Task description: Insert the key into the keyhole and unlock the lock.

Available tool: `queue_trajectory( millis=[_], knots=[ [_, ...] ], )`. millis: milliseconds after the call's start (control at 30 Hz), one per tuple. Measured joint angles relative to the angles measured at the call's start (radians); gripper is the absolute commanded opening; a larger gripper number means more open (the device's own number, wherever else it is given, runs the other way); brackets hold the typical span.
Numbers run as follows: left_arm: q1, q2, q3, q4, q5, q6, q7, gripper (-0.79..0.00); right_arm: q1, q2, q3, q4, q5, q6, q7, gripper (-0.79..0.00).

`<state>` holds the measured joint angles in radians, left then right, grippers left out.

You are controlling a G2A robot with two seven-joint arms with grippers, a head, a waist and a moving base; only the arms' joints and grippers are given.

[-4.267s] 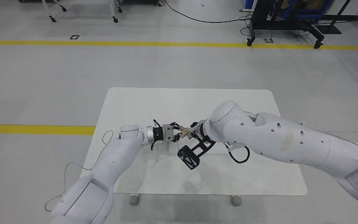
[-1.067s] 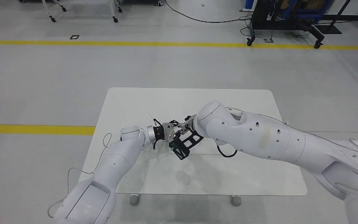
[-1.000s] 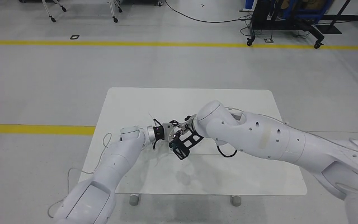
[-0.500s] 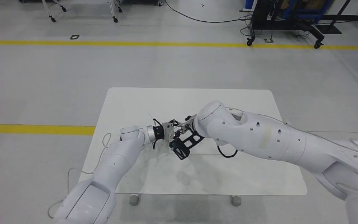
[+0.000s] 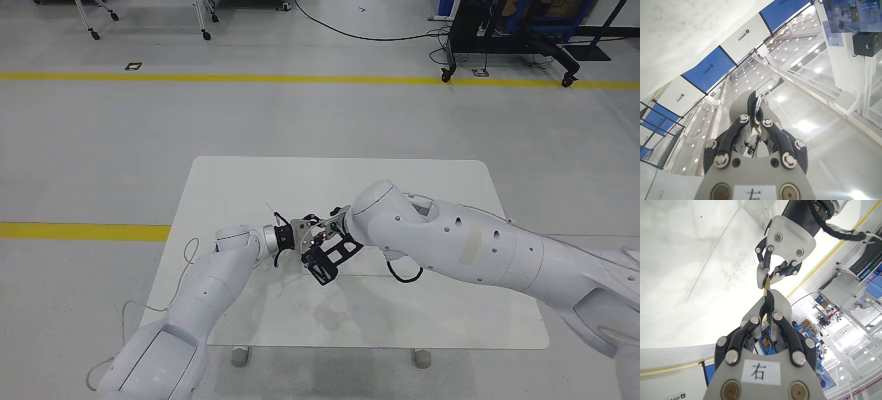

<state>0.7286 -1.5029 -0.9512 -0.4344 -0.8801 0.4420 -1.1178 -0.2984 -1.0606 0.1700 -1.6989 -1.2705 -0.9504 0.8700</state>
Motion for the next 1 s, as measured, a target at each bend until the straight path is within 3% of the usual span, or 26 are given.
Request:
queue_trajectory(
  millis=[233, 667, 1000],
  knots=[
    [0.0, -0.001, -0.005, 0.001, 0.001, -0.001, 0.0, -0.785, 0.013, 0.006, 0.0, -0.011, 0.056, 0.036, 0.036, -0.785],
    [0.002, -0.001, -0.011, -0.009, 0.012, -0.039, -0.037, -0.785, 0.065, 0.083, 0.0, -0.138, 0.227, 0.096, 0.096, -0.785],
    [0.004, -0.002, -0.003, -0.013, 0.036, -0.034, -0.082, -0.785, 0.049, 0.075, 0.0, -0.127, 0.193, 0.075, 0.075, -0.785]
  ],
)
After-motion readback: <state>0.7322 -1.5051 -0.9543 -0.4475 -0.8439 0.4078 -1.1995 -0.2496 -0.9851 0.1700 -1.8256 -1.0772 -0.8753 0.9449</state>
